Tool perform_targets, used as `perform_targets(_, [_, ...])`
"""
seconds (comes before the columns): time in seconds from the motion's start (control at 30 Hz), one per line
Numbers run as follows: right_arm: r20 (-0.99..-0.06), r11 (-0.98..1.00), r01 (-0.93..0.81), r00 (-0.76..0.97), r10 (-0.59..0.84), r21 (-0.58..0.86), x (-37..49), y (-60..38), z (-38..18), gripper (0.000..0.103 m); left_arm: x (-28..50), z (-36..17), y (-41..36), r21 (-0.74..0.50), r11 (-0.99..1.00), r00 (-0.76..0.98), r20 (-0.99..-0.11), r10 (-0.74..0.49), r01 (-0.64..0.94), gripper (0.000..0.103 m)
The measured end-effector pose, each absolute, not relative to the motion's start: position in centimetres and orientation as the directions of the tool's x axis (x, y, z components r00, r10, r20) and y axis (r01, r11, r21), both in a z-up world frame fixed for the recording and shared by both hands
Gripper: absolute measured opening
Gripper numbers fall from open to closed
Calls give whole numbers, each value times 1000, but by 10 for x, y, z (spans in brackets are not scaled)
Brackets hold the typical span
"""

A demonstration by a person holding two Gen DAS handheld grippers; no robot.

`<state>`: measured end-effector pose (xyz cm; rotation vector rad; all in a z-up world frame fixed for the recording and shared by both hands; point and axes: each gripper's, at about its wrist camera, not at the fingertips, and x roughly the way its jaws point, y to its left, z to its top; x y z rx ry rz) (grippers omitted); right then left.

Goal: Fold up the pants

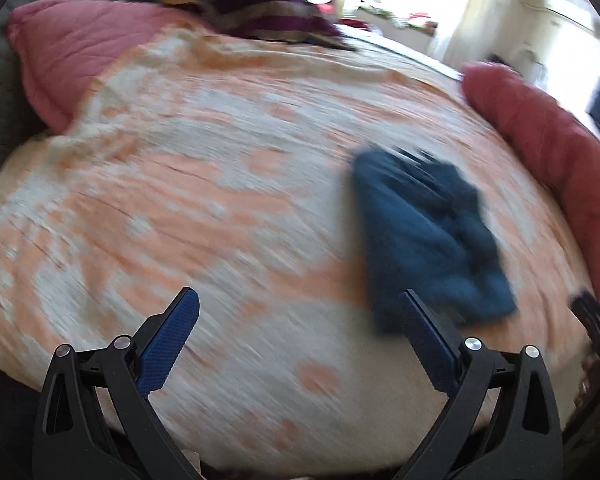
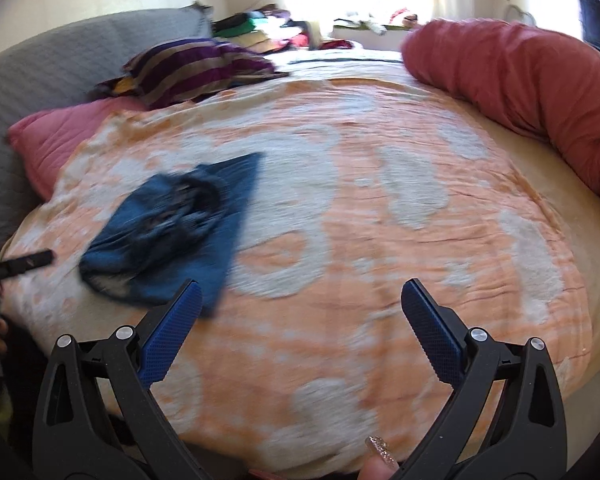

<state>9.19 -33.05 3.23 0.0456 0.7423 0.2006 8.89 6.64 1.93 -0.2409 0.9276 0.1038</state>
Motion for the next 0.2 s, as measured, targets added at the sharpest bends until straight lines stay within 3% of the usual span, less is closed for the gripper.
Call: perform_targets(0.2, [-718,996,86,695,-32,39,174,-428,12,94,165,3,157,-14,892,458,-862,218,-451,99])
